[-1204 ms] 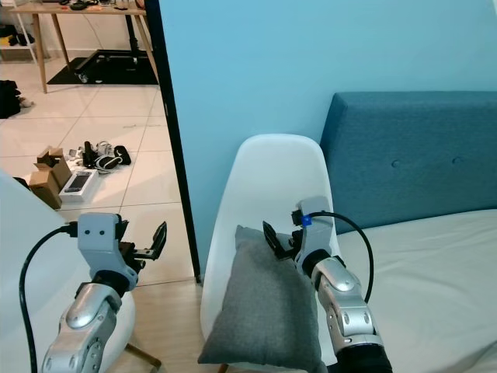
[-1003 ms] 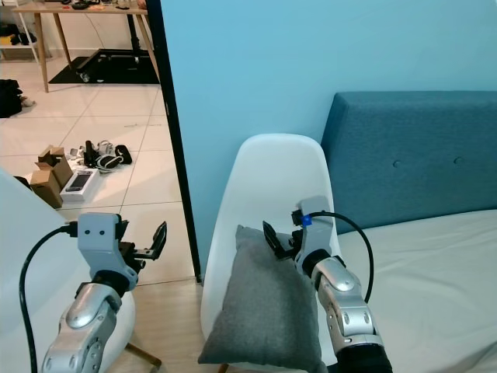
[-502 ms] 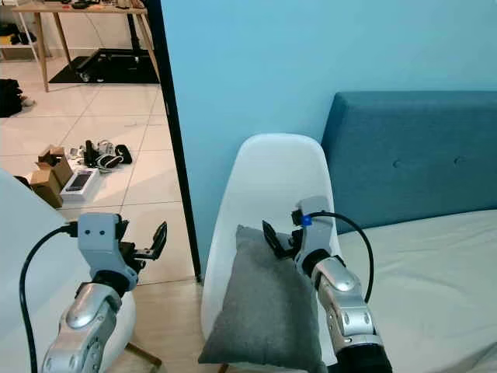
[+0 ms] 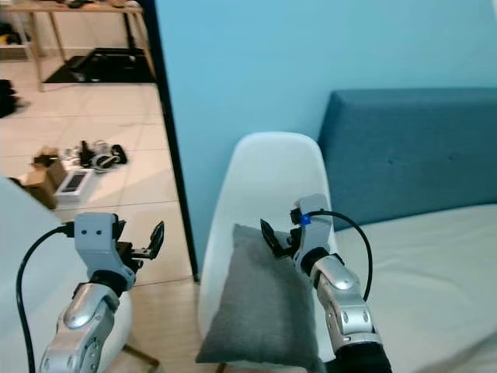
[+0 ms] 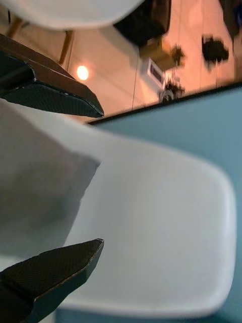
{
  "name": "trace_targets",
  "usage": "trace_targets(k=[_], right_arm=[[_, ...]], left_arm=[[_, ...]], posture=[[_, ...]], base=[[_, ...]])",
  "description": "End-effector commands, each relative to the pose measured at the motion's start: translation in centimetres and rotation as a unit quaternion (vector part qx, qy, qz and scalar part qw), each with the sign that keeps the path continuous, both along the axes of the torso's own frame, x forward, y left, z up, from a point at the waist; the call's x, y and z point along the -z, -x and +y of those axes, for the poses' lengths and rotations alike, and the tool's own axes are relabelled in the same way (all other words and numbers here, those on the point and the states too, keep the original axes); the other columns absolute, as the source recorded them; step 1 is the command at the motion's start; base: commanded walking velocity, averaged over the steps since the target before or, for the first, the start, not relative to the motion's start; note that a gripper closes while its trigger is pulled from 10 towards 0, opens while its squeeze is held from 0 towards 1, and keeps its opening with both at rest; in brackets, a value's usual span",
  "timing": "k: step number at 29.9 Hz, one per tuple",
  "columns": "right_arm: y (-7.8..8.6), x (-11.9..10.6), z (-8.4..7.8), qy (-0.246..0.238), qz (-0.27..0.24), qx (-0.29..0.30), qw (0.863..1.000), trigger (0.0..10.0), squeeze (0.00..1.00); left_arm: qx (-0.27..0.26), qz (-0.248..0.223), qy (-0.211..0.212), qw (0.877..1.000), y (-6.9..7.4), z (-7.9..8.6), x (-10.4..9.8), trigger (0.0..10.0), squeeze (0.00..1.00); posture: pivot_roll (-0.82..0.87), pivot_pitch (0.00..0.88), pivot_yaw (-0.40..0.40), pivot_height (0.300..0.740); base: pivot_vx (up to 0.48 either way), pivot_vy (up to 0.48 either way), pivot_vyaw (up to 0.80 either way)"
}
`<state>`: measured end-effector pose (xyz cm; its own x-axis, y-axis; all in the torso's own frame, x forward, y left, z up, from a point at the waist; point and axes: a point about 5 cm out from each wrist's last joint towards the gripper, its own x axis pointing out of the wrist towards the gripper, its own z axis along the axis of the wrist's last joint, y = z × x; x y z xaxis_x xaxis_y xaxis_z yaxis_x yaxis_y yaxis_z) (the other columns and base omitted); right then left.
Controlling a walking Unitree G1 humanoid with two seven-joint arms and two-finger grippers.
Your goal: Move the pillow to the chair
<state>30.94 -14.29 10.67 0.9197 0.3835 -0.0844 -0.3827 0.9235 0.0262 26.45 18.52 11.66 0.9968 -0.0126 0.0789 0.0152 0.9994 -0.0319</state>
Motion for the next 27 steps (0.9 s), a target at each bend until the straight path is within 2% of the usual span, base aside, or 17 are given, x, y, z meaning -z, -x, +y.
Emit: trace_targets(k=[1, 14, 18, 27], right_arm=[[0.08, 0.52, -0.41, 0.007, 0.015, 0.006, 1.000, 10.0, 0.00], [0.00, 0.50, -0.48, 0.012, 0.017, 0.007, 1.000, 10.0, 0.00], [-0.02, 0.46, -0.38, 0.011, 0.016, 0.007, 1.000, 10.0, 0.00], [-0.08, 0.45, -0.32, 0.010, 0.016, 0.008, 1.000, 10.0, 0.00]], left_arm=[[0.003, 0.009, 0.012, 1.000, 0.01, -0.33, 0.30, 10.0, 0.00], [0.001, 0.020, 0.034, 0.999, 0.05, -0.32, 0.41, 10.0, 0.00], [-0.003, 0.029, 0.039, 0.999, 0.10, -0.16, 0.64, 10.0, 0.00], [-0.005, 0.022, 0.039, 0.999, 0.06, -0.06, 0.47, 10.0, 0.00]], posture=[[0.00, 0.000, -0.095, 0.740], [0.00, 0.000, -0.095, 0.740], [0.00, 0.000, -0.093, 0.740], [0.00, 0.000, -0.089, 0.740]], base=[[0.000, 0.000, -0.76], [0.000, 0.000, -0.76], [-0.422, 0.000, -0.76], [0.000, 0.000, -0.76]])
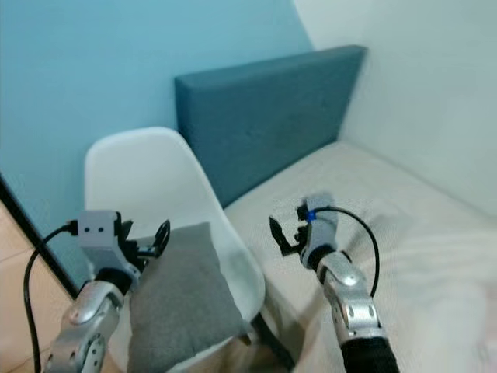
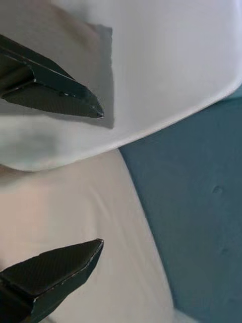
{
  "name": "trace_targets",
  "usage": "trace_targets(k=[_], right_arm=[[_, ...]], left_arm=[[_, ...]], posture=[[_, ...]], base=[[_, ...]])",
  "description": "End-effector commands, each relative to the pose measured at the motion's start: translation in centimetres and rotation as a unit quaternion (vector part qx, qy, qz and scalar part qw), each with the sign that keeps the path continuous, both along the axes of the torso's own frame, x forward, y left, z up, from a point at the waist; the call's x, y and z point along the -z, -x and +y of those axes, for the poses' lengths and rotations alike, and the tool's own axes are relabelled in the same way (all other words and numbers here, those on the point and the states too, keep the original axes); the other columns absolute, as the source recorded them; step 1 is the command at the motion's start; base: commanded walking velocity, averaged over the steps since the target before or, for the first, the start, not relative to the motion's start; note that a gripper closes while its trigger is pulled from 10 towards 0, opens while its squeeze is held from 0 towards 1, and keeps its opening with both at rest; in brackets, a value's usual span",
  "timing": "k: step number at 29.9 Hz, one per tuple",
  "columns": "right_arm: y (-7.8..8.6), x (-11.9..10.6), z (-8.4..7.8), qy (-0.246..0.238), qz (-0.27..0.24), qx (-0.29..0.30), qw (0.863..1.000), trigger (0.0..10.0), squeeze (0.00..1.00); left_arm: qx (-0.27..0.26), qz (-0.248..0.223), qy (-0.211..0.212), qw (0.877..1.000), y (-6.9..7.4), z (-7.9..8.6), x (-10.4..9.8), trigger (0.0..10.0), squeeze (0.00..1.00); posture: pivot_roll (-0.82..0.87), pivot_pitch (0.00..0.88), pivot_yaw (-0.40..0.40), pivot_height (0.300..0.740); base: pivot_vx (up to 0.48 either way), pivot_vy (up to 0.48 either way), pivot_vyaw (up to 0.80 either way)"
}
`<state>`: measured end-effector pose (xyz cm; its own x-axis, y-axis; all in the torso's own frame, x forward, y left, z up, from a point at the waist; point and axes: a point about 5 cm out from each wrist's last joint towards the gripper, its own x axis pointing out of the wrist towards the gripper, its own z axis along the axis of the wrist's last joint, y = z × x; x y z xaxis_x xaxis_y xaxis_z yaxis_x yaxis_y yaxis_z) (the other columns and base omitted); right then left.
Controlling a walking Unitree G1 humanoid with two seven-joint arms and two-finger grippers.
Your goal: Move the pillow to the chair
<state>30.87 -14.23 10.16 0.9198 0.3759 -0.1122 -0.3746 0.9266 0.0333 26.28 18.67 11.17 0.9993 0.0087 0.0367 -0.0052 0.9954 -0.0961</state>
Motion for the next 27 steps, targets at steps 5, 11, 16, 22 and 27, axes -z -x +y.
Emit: trace_targets(k=[5, 11, 16, 22, 27], right_arm=[[-0.17, -0.05, -0.40, 0.010, 0.003, 0.004, 1.000, 10.0, 0.00], [-0.19, -0.03, -0.49, 0.012, 0.003, 0.005, 1.000, 10.0, 0.00], [-0.22, -0.03, -0.55, 0.016, 0.003, 0.005, 1.000, 10.0, 0.00], [-0.21, 0.01, -0.57, 0.019, 0.003, 0.007, 1.000, 10.0, 0.00], [-0.20, 0.15, -0.67, 0.019, 0.007, 0.011, 1.000, 10.0, 0.00]], left_arm=[[0.005, 0.002, 0.009, 1.000, -0.14, -0.23, -0.06, 10.0, 0.00], [0.007, 0.002, 0.011, 1.000, -0.16, -0.30, -0.05, 10.0, 0.00], [0.008, 0.004, 0.014, 1.000, -0.19, -0.36, 0.00, 10.0, 0.00], [0.009, 0.004, 0.017, 1.000, -0.19, -0.40, 0.03, 10.0, 0.00], [0.010, 0.005, 0.024, 1.000, -0.17, -0.42, 0.12, 10.0, 0.00]], posture=[[-0.01, 0.000, -0.089, 0.740], [-0.01, 0.000, -0.093, 0.740], [-0.01, 0.000, -0.096, 0.740], [-0.01, 0.000, -0.098, 0.740], [-0.01, 0.000, -0.098, 0.740]], base=[[0.000, 0.000, -0.76], [0.000, 0.000, -0.76], [0.000, 0.000, -0.76], [0.000, 0.000, -0.76], [0.000, 0.000, -0.76]])
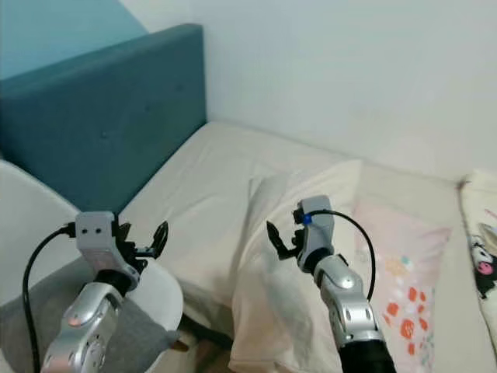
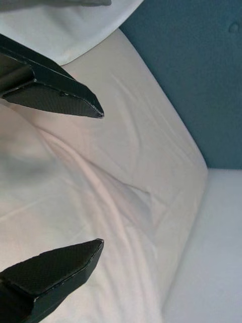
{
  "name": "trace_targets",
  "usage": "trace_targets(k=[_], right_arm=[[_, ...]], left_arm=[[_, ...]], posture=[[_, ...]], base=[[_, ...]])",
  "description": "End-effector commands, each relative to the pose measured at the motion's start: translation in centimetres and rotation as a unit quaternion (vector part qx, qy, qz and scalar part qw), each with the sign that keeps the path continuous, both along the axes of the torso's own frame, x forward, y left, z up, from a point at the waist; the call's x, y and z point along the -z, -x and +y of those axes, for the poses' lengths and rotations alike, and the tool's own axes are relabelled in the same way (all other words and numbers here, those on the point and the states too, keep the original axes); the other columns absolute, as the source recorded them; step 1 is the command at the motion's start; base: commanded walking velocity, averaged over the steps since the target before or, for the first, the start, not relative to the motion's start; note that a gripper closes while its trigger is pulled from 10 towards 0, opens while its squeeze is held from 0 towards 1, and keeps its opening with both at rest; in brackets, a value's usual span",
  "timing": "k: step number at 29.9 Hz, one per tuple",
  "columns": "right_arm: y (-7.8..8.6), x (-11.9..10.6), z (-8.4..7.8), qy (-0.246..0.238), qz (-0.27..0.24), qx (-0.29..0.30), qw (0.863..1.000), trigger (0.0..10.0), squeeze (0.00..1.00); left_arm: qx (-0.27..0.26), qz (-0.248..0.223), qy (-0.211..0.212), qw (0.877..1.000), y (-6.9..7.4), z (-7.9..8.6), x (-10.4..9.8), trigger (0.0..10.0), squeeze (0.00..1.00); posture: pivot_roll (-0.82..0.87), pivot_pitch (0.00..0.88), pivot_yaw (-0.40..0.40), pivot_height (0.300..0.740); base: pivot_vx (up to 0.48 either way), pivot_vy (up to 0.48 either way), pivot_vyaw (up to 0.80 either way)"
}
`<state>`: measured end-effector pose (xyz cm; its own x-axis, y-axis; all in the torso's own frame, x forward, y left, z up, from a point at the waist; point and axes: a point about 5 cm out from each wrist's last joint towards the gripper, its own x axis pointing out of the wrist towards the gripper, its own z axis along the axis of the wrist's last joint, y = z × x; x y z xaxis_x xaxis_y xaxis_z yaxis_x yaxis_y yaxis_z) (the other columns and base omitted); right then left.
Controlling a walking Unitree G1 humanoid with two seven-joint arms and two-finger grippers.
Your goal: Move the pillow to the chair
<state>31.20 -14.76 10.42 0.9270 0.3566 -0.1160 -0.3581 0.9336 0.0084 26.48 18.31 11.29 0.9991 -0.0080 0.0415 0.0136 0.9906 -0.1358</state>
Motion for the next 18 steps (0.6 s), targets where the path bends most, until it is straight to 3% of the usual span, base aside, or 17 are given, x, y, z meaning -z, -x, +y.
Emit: trace_targets(k=[1, 18], right_arm=[[0.13, 0.41, -0.14, 0.007, 0.009, 0.002, 1.000, 10.0, 0.00], [0.18, 0.40, -0.21, 0.007, 0.007, 0.006, 1.000, 10.0, 0.00]], left_arm=[[0.001, 0.007, 0.004, 1.000, 0.03, -0.06, 0.24, 10.0, 0.00], [0.006, 0.009, 0.001, 1.000, 0.01, -0.16, 0.29, 10.0, 0.00]], posture=[[-0.01, 0.000, -0.098, 0.740], [-0.01, 0.000, -0.098, 0.740]], base=[[0.000, 0.000, -0.76], [0.000, 0.000, -0.76]])
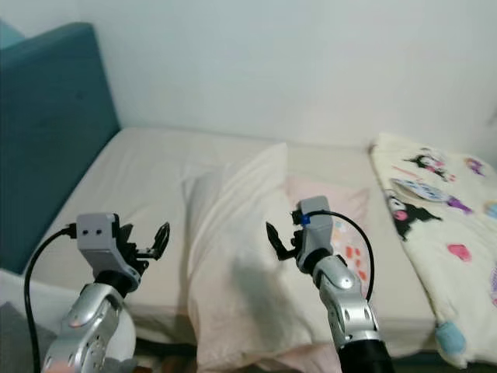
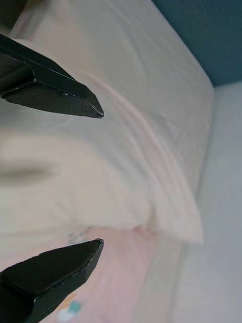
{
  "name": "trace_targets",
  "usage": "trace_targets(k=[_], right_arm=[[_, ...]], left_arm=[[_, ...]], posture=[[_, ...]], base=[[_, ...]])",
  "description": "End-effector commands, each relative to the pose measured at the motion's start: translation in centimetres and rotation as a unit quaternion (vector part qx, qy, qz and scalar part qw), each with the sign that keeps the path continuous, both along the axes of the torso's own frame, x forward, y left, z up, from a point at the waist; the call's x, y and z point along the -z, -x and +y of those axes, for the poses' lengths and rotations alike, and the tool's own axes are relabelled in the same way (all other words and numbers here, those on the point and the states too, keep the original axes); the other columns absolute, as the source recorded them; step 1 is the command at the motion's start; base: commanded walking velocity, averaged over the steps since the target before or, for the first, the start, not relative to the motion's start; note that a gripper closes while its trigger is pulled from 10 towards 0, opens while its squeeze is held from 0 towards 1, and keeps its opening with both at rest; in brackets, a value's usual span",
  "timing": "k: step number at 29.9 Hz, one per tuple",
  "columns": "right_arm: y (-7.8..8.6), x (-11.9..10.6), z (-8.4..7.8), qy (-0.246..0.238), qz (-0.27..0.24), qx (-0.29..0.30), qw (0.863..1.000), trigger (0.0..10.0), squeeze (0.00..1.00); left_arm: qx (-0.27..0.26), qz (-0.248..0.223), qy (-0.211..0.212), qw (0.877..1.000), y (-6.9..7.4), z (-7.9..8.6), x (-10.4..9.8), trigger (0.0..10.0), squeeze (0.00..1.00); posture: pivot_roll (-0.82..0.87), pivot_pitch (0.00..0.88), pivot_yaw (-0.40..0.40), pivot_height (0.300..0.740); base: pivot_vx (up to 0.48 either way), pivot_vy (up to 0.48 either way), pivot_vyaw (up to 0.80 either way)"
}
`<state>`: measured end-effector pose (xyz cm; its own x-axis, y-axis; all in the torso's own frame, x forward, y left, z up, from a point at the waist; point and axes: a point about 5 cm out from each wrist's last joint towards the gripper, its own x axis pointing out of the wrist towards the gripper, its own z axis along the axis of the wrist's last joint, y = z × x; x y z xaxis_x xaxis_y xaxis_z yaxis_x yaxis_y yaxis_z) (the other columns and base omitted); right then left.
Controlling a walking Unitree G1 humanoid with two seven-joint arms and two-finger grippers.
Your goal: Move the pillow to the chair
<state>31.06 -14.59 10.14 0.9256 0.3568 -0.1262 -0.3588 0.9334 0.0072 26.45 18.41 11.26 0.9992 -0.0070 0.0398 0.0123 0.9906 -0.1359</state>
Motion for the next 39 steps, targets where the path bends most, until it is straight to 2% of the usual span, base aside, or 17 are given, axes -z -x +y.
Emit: trace_targets(k=[1, 8, 12, 21, 28, 34, 39], right_arm=[[0.04, 0.09, -0.39, 0.004, 0.001, 0.006, 1.000, 10.0, 0.00], [0.02, -0.25, -0.33, -0.007, -0.010, 0.003, 1.000, 10.0, 0.00], [0.00, -0.27, -0.26, 0.016, -0.012, 0.001, 1.000, 10.0, 0.00], [-0.04, -0.24, -0.16, 0.008, -0.010, 0.001, 1.000, 10.0, 0.00], [-0.02, -0.36, -0.14, -0.001, -0.009, -0.003, 1.000, 10.0, 0.00], [-0.05, -0.37, -0.06, -0.001, -0.007, -0.006, 1.000, 10.0, 0.00], [-0.11, -0.32, -0.03, 0.008, -0.004, -0.010, 1.000, 10.0, 0.00]], left_arm=[[0.006, 0.008, 0.000, 1.000, -0.01, -0.27, 0.25, 10.0, 0.00], [0.006, 0.017, -0.014, 1.000, -0.10, -0.31, 0.32, 10.0, 0.00], [0.006, 0.028, -0.030, 0.999, -0.24, -0.34, 0.49, 10.0, 0.00], [0.001, 0.022, -0.018, 1.000, -0.24, -0.18, 0.36, 10.0, 0.00], [0.001, 0.025, -0.023, 0.999, -0.23, -0.17, 0.33, 10.0, 0.00], [0.003, 0.033, -0.038, 0.999, -0.37, -0.25, 0.42, 10.0, 0.00], [0.000, 0.031, -0.030, 0.999, -0.44, -0.21, 0.45, 10.0, 0.00]], posture=[[-0.01, 0.000, -0.098, 0.740], [-0.01, 0.000, -0.097, 0.740], [-0.01, 0.000, -0.097, 0.740], [-0.01, 0.000, -0.098, 0.740], [-0.01, 0.000, -0.093, 0.740], [-0.01, 0.000, -0.093, 0.740], [-0.01, 0.000, -0.095, 0.740]], base=[[0.000, 0.000, -0.76], [0.000, -0.148, 0.00], [0.000, -0.480, 0.20], [0.000, -0.029, 0.79], [0.000, 0.000, 0.00], [0.000, -0.429, 0.00], [0.000, -0.264, 0.37]])
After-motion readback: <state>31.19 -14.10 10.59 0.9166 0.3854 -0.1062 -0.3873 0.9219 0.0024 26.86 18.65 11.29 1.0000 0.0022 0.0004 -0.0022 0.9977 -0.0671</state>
